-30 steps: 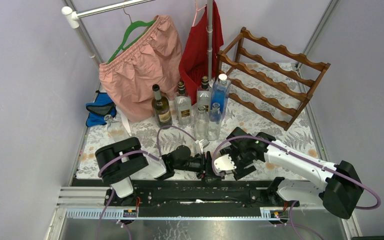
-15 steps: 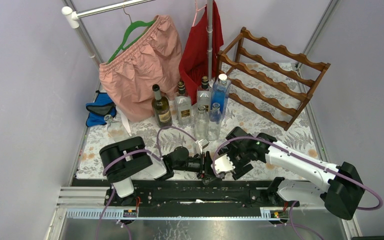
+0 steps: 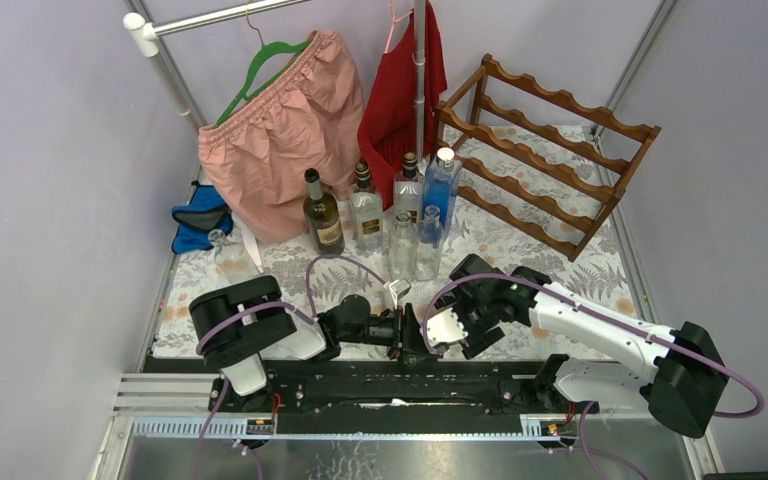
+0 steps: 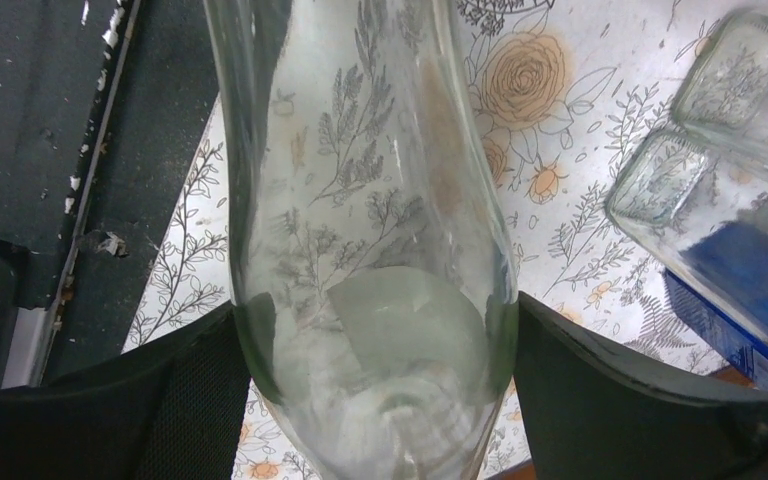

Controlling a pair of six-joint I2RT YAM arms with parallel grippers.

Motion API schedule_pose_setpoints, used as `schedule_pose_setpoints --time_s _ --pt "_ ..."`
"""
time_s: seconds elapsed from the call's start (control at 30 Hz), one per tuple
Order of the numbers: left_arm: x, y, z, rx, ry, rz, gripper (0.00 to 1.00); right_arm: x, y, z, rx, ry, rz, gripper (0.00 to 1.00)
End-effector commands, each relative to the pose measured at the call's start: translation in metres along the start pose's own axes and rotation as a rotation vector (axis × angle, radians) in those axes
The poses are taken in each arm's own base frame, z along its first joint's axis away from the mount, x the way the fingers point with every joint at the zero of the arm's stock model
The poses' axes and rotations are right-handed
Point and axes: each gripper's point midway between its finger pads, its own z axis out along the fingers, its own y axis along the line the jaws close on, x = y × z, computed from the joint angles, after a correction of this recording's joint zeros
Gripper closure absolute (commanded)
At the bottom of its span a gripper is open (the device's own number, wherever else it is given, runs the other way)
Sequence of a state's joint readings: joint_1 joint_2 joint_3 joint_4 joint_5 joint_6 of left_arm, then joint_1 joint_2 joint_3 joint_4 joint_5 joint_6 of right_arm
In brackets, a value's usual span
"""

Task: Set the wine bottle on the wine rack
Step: Pick up the wine bottle from the center of the board.

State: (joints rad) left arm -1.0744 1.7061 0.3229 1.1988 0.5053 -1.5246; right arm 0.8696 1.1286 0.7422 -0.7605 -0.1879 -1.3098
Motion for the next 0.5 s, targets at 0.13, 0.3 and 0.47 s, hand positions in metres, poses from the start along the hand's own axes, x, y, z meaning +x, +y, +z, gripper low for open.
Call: schedule_pose_setpoints --time_s 0.13,0.3,0.47 --pt "0.0037 0.0039 -0.009 -0.001 -0.003 0.008 0.5 0.005 -0.0184 -0.0138 0.097 0.044 -0.007 0.97" --pt "0.0006 0.0032 -0.0043 -0.005 -0.005 0.012 0.49 0.0013 -0.0216 -0.0134 0.097 0.031 0.002 0.97" --pt "-0.0054 0.002 -0.0006 -0.013 -0.03 0.016 0.51 -0.0012 -0.0244 -0.0123 0.1 0.026 0.003 0.97"
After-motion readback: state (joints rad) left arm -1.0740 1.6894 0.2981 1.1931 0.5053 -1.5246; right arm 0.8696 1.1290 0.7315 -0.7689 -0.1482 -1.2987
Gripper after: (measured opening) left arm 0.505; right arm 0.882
